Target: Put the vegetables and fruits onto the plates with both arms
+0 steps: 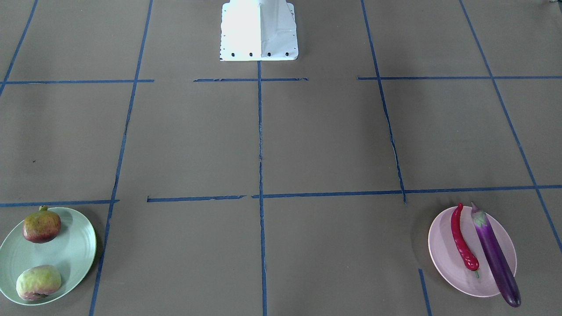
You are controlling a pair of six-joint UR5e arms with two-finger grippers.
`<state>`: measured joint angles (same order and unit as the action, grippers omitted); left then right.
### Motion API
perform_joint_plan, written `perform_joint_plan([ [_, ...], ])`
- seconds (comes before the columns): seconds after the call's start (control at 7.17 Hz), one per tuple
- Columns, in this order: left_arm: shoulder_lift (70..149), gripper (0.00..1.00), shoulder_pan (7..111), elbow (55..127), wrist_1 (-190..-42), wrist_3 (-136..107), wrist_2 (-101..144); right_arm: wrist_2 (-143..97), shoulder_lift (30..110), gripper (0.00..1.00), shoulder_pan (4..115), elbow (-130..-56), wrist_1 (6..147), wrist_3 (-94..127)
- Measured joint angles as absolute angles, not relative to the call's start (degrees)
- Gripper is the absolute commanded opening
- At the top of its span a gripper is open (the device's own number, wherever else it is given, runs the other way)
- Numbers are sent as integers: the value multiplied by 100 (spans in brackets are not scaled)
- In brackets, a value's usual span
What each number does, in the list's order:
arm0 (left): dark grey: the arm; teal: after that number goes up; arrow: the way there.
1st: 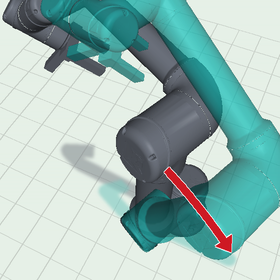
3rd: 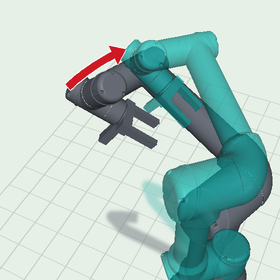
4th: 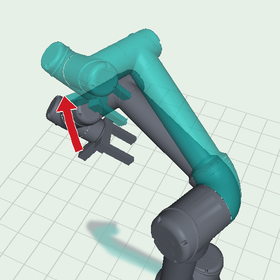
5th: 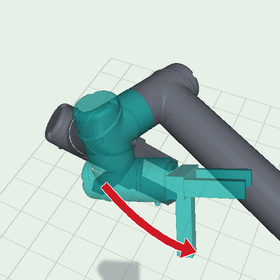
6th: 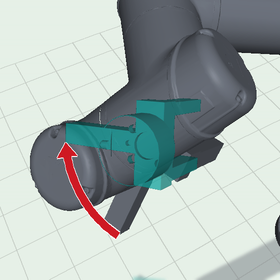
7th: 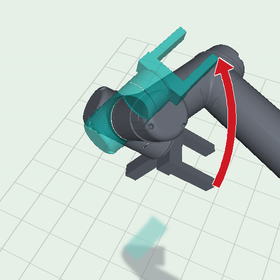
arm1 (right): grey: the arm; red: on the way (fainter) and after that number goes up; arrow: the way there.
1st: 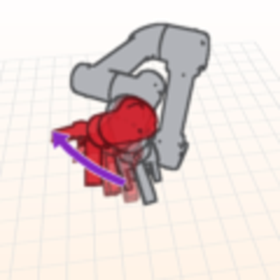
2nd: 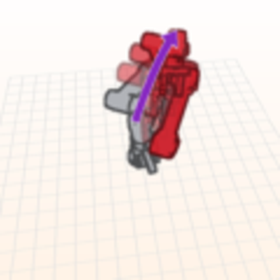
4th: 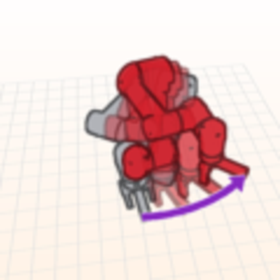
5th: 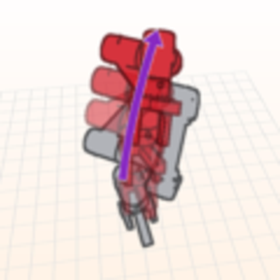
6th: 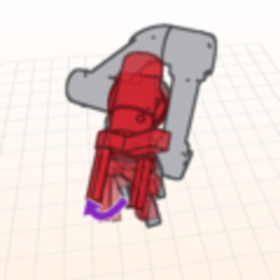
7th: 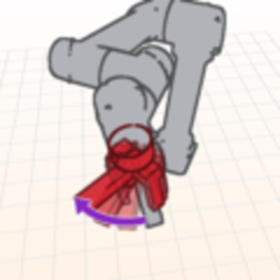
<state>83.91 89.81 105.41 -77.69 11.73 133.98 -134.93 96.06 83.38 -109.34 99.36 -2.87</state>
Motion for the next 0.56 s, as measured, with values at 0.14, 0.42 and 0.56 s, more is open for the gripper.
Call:
perform_joint_plan([
  [0.14,8230,100,8982,10652,-7785,1230,13410,-13503,9606,100,8318,-10934,9931,-290],
  [0.42,7889,100,8988,10837,-7926,1244,13442,-13526,9607,100,8309,-10933,9919,-297],
  [0.56,7817,100,8988,10876,-7953,1237,13427,-13538,9606,100,8304,-10933,9916,-297],
])
